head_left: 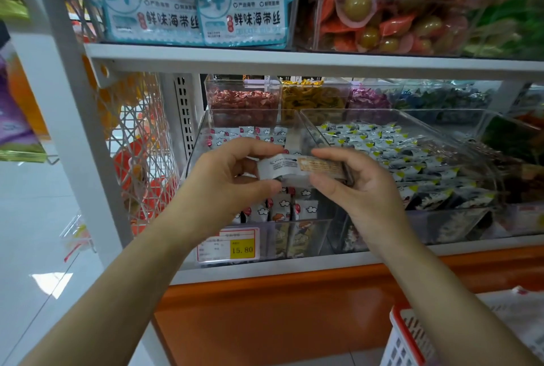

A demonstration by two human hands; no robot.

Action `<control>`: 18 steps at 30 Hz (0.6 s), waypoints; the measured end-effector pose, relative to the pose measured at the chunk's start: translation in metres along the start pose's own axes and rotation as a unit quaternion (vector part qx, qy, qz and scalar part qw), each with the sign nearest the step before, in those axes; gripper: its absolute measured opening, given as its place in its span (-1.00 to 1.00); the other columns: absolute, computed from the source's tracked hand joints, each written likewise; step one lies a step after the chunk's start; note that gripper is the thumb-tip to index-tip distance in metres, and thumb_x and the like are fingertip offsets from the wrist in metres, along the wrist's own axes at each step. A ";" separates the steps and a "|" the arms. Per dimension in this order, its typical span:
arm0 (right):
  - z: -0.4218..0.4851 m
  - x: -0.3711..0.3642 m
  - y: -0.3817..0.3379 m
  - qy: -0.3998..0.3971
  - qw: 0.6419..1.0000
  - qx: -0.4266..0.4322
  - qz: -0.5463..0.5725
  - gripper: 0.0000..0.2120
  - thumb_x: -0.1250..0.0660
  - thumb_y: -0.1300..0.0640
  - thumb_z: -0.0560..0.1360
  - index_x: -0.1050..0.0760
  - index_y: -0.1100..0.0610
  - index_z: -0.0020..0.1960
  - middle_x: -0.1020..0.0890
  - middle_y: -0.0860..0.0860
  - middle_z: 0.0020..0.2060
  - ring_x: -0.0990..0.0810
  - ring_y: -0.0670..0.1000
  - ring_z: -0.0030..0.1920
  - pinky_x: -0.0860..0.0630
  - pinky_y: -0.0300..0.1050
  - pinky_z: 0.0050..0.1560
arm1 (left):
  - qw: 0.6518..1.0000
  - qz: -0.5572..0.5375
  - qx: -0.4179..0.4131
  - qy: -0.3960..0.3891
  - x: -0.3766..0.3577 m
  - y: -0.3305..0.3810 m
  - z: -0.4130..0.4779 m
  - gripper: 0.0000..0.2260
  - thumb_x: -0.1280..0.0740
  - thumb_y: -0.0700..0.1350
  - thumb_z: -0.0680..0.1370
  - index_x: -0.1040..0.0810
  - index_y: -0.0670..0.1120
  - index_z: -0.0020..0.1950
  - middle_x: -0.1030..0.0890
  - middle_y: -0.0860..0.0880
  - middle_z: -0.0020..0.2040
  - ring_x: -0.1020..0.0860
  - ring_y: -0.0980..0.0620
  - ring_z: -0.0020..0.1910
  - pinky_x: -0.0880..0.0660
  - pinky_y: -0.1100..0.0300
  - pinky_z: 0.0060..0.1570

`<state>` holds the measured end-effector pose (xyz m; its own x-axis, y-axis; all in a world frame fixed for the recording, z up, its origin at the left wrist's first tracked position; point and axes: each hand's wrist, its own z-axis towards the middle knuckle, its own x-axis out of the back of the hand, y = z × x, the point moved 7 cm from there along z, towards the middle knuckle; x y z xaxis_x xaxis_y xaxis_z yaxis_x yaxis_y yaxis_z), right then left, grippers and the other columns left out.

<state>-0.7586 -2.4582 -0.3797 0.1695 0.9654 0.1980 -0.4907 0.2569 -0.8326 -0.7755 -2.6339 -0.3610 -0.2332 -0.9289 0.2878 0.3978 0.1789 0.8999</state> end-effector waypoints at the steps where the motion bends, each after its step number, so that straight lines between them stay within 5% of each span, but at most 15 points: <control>1: 0.000 0.000 0.000 -0.004 1.000 -0.001 0.009 -0.69 -0.41 -0.07 0.29 -0.56 -0.19 0.04 -0.61 -0.23 0.00 -0.59 -0.17 0.03 -0.55 -0.26 0.01 | 1.000 0.001 -0.005 -0.002 0.001 0.001 0.000 -0.66 -0.44 -0.22 0.35 -0.58 0.06 0.08 -0.63 -0.09 -0.07 -0.65 0.01 -0.18 -0.61 0.19 -0.12; 6: 0.000 -0.001 -0.001 -0.001 1.000 0.002 -0.014 -0.70 -0.39 -0.17 0.27 -0.57 -0.24 0.00 -0.62 -0.29 0.01 -0.59 -0.24 0.02 -0.52 -0.35 -0.01 | 1.000 -0.007 0.000 -0.003 0.005 0.000 0.000 -0.76 -0.43 -0.21 0.39 -0.62 0.11 -0.07 -0.64 -0.04 -0.19 -0.63 -0.05 -0.19 -0.56 0.33 -0.24; 13: -0.001 -0.007 0.000 -0.010 0.999 -0.032 -0.032 -0.74 -0.37 -0.20 0.24 -0.60 -0.21 -0.08 -0.64 -0.28 -0.10 -0.59 -0.25 -0.04 -0.51 -0.11 0.08 | 0.999 0.028 -0.015 -0.005 0.011 0.005 0.002 -0.89 -0.36 -0.25 0.46 -0.65 -0.08 -0.11 -0.68 0.00 -0.25 -0.65 0.08 -0.33 -0.54 0.38 -0.31; 18: -0.002 -0.012 0.002 -0.035 0.998 -0.051 0.002 -0.74 -0.35 -0.23 0.19 -0.62 -0.20 -0.17 -0.63 -0.35 -0.21 -0.56 -0.32 -0.26 -0.49 -0.34 -0.24 | 0.998 -0.020 0.045 -0.026 0.013 -0.006 0.002 -0.92 -0.34 -0.25 0.47 -0.61 -0.19 -0.21 -0.65 -0.09 -0.37 -0.63 0.06 -0.40 -0.54 0.36 -0.35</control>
<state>-0.7602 -2.4688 -0.3845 0.1062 0.9682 0.2267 -0.4003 0.2503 -0.8815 -0.7832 -2.6465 -0.3619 -0.2937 -0.9182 0.2658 0.3071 0.1727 0.9359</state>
